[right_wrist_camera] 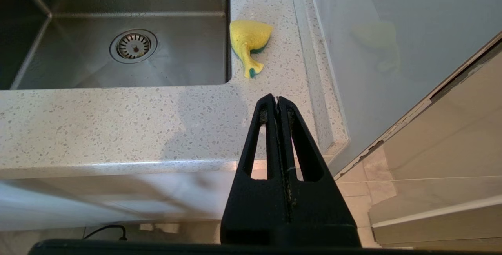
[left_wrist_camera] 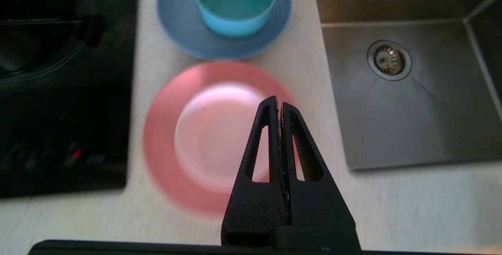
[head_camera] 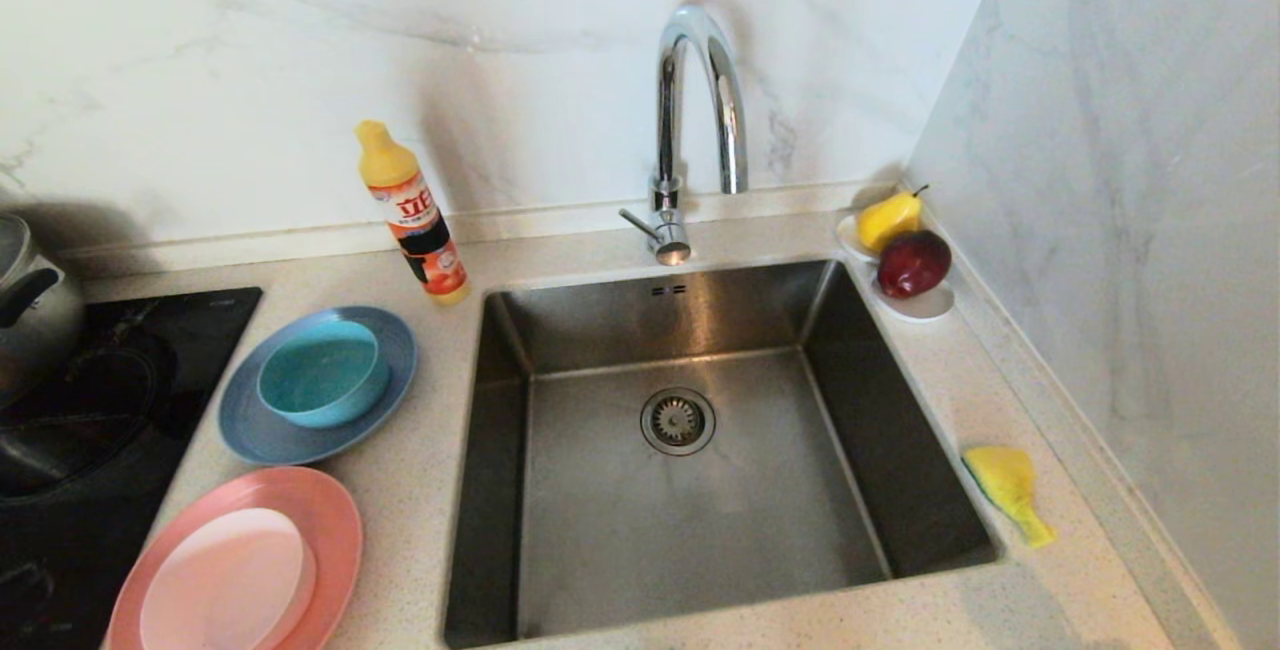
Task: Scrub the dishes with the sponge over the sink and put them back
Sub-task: Grab the dish soap
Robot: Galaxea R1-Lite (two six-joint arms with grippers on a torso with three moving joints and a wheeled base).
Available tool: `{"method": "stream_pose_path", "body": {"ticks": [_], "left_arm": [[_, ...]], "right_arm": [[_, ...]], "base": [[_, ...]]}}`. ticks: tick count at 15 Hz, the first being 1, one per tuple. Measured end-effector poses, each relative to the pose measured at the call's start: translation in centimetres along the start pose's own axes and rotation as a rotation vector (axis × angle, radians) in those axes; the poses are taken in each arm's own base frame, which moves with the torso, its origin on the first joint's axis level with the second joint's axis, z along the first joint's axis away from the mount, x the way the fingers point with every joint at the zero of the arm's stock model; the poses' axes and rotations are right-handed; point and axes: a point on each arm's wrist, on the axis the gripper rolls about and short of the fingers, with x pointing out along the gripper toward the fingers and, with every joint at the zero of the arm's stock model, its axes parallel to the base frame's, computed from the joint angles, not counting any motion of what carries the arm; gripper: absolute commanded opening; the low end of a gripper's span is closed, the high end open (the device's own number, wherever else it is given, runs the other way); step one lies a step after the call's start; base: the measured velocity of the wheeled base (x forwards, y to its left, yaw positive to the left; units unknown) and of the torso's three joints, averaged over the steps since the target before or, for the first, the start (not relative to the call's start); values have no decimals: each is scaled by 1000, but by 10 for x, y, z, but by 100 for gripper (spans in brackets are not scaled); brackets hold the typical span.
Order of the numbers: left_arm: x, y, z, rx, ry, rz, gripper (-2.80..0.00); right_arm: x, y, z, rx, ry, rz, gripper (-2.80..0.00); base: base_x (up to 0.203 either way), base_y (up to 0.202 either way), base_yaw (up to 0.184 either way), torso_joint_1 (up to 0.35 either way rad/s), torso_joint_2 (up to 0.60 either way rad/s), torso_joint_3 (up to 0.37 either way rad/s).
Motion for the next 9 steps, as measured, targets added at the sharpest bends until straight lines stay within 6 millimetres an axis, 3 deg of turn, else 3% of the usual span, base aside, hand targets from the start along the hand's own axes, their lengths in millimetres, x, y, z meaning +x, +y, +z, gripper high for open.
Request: {"method": "stream_pose_path", "body": {"ticks": [4,9], "left_arm": [[91,-3,42,-15,151,-1,-280],[200,-11,47,5,175,45,-280]], "right_arm": [[0,0,0,0,0,0,-280],[0,0,0,0,0,0,-280]], "base": [[0,0,0,0,0,0],[0,0,0,0,0,0]]}}
